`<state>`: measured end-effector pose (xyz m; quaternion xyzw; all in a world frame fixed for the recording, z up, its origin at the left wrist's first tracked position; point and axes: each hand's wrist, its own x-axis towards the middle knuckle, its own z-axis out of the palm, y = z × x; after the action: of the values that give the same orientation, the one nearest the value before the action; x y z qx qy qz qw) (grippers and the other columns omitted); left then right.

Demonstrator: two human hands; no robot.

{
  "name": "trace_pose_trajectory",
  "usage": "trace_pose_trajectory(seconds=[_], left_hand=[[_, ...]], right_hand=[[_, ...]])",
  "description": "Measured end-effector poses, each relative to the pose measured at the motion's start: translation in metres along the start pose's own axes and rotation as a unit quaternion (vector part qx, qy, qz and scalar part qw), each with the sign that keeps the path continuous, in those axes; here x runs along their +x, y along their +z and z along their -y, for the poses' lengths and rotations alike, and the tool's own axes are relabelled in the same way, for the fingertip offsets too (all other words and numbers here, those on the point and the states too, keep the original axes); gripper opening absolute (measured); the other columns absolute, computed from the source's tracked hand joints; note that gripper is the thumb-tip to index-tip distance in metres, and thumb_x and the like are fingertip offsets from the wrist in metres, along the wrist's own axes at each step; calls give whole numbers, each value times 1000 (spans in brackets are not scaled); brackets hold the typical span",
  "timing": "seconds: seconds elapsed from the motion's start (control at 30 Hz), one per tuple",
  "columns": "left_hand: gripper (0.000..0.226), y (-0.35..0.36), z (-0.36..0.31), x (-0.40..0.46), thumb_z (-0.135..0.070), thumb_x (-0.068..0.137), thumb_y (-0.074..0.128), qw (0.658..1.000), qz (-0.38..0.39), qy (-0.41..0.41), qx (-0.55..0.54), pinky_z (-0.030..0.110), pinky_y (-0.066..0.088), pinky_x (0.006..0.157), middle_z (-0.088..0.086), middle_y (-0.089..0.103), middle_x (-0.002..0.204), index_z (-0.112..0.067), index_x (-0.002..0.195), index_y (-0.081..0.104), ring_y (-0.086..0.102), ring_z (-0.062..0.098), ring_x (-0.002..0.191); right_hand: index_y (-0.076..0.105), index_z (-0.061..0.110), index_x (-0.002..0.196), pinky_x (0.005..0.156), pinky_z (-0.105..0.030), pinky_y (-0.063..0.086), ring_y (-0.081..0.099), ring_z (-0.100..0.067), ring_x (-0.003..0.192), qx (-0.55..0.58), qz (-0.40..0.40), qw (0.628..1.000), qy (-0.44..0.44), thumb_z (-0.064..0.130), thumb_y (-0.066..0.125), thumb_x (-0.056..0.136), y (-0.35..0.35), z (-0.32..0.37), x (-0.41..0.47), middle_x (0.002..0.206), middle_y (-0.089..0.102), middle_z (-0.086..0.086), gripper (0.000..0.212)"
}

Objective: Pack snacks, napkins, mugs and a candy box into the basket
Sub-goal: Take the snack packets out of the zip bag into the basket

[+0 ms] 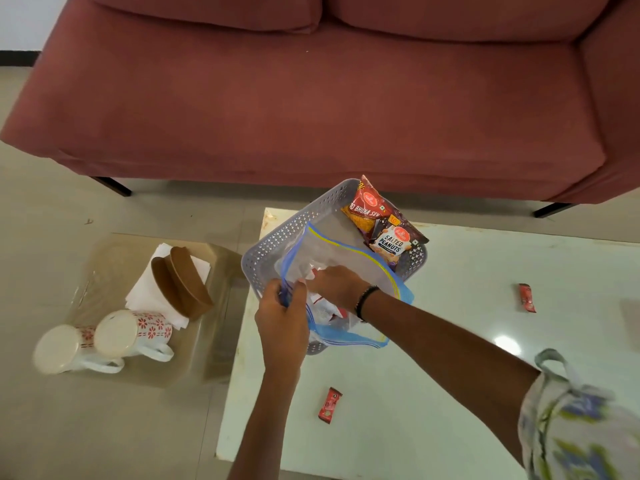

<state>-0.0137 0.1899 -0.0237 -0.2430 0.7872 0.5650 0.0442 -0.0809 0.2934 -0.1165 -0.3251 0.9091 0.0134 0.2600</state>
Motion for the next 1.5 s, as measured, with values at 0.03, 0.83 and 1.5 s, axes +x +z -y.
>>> trace_pose_trajectory(seconds=[0.03,0.83,1.5], left_hand=[[13,0,2,0,-22,91,56,1000,-1,-2,-5,6,45,51,1,58,71,-9,88,55,57,12,65],[18,-19,-21,36,-25,89,58,996,-57,-30,-54,29,41,58,-2,52,60,-16,74,52,48,17,56],[12,-38,-2,28,-21,92,55,992,-30,-55,-106,17,44,47,-1,59,73,-14,100,59,56,10,61]], right_hand=[[53,5,123,93,-44,46,59,-38,107,-2,-4,1000,-1,15,37,99,-2,4,-2,116,62,-19,30],[48,12,77,55,-34,43,61,-30,68,380,-456,793,138,28,61,89,-190,-50,-139,69,67,-10,24],[48,10,82,63,-31,47,60,-31,81,431,-269,789,345,16,51,93,1,-96,-18,85,64,-11,13]])
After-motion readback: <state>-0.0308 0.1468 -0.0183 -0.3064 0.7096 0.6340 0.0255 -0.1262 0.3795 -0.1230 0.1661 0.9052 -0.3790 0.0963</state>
